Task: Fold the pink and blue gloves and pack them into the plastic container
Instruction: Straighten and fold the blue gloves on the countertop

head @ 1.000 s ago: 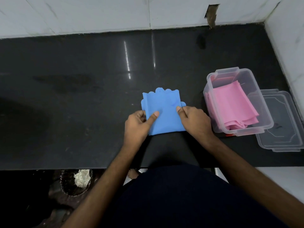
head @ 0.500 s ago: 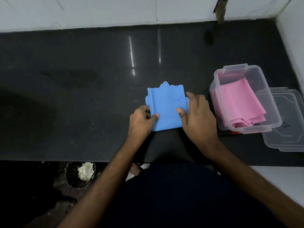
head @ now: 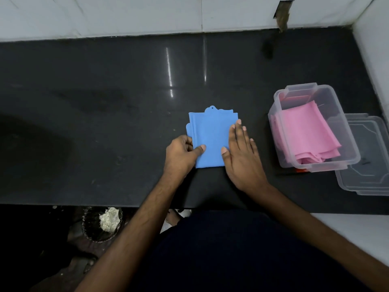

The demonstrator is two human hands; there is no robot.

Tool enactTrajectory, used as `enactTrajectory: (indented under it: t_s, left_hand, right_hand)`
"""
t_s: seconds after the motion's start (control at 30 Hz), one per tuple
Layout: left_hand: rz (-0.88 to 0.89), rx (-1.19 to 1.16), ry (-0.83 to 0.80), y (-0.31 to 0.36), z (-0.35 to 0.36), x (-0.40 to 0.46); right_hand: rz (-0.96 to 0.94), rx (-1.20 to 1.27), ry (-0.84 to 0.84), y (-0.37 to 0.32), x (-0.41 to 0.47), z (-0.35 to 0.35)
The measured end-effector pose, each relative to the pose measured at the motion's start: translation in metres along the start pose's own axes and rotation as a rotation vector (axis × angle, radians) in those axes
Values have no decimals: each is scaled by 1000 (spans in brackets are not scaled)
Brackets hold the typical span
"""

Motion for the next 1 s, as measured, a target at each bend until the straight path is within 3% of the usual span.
enactTrajectory:
  t_s: [0.13,0.27,0.4,0.57,0.7,0.77,0.83,0.93,1.0]
  left_hand:
    - [20,53,-3,4,-2,-2]
    - [180,294,95,18,-2,-13]
    - [279,585,201,29,-9,-14]
    - [114,356,21,28,-5,16]
    - [-5,119,-55,33,-6,38]
    - [-34,72,-116,33,-7,47]
    - [20,161,-100,34,-10,49]
    - [215,301,14,37,-13,45]
    - [329,350,16,40,-11,43]
  right_hand:
    - [27,194,37,-2,8,-18]
    - [112,358,88,4,14,-31]
    - [251,526,24,13,24,-33]
    - [392,814,-120,14,44,-33]
    - [381,902,-288,4,62,-39]
    - [345,833,-303,1,66,-41]
    - [284,500,-240,-1,68,-44]
    - [98,-7,48,-9,66,-55]
    - [-96,-140,183,-21,67,-58]
Point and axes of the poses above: each hand's wrist, its own x-axis towards the middle knuckle, its own z-axis out of the palm, y = z × x, the point moved 4 cm from there along x, towards the middle knuckle, and after that the axes turned 5 degrees about z, right-handed, at the moved point
